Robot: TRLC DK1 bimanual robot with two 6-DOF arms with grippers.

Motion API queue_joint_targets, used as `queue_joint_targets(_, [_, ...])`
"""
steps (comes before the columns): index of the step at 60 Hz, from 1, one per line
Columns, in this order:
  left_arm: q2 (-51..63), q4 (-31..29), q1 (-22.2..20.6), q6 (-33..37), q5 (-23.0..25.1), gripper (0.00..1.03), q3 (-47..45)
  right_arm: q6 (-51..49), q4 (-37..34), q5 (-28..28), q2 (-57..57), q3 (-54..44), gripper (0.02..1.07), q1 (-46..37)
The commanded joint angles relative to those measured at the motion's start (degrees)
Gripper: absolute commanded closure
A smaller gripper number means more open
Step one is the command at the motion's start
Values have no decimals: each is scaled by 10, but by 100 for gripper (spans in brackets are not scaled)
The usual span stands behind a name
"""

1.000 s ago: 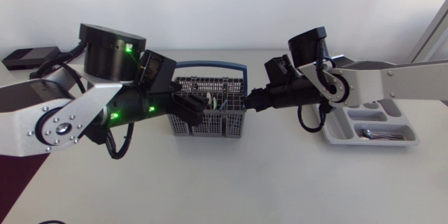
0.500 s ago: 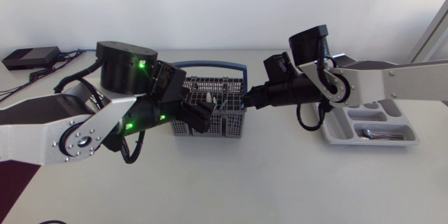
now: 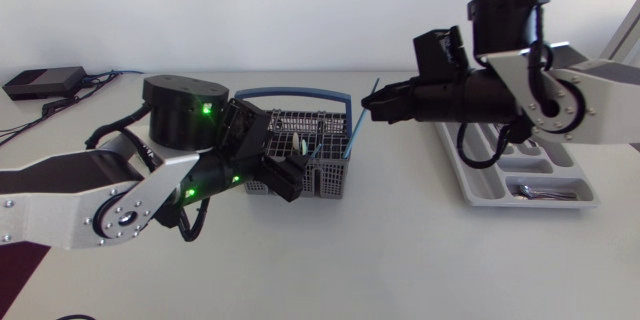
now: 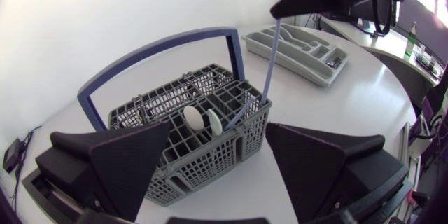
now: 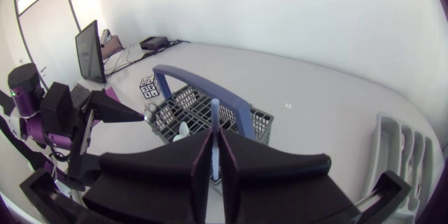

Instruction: Transfer all utensils from the basket to the drawer tray.

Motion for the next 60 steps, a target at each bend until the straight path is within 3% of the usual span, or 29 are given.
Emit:
queue_joint_targets(1, [10, 12, -12, 18, -4, 7, -17, -6, -17, -2, -38, -5, 96, -11])
queue_joint_targets(8, [10, 20, -24, 40, -6, 7, -26, -12, -44, -10, -77, -5, 96, -31])
queue_joint_targets(18, [25, 67, -58, 85, -67, 8, -45, -34, -80, -28, -129, -20, 96, -68])
queue_joint_targets(31, [53, 128, -81, 131, -119, 21, -56, -66, -118, -74, -175, -42, 96, -143])
queue_joint_targets(45, [91, 177, -85, 165, -131, 40, -45, -107, -142, -118, -187, -58, 95, -238])
queue_joint_targets(60, [130, 194, -86, 168, -131, 44, -11, -127, -168, -118, -150, -44, 95, -323])
